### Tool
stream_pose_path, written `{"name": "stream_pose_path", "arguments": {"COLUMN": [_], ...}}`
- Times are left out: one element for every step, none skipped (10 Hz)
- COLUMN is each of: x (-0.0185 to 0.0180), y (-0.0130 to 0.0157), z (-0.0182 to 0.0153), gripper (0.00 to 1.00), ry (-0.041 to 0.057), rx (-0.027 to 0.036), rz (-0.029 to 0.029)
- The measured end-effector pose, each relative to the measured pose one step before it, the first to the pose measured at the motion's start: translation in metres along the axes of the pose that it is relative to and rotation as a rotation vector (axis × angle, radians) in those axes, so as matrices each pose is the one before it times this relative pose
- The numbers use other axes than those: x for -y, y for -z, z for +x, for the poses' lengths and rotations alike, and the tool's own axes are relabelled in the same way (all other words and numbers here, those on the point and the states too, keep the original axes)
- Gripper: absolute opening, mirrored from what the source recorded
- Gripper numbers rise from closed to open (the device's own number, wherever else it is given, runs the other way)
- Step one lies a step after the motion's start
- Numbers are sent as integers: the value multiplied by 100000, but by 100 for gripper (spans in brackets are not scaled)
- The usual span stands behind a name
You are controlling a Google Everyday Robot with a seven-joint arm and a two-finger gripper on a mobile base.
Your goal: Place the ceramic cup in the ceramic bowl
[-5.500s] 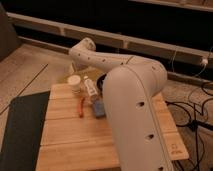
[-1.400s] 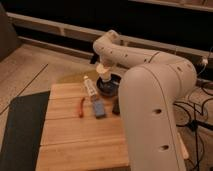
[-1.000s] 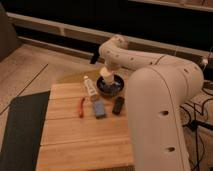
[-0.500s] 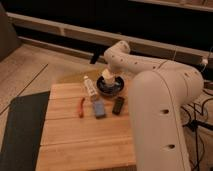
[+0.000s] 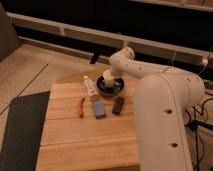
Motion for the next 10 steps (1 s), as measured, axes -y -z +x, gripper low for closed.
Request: {"name": "stream_pose_path", "arguments": {"x": [15, 25, 109, 15, 40, -13, -47, -34, -460, -549], "y": [-334, -344, -214, 16, 36, 180, 240, 156, 456, 351], "z": [178, 225, 119, -54, -75, -182, -228, -137, -301, -194], "gripper": [56, 65, 77, 80, 80, 80, 80, 80, 80, 80], "ry": [-185, -132, -14, 94, 188, 253, 182, 136, 1133, 1189], "rx": [-19, -110, 70, 202, 223, 404, 478, 307, 866, 578], "rz": [-939, -927, -737, -326, -222, -98, -101, -55, -978, -1242]}}
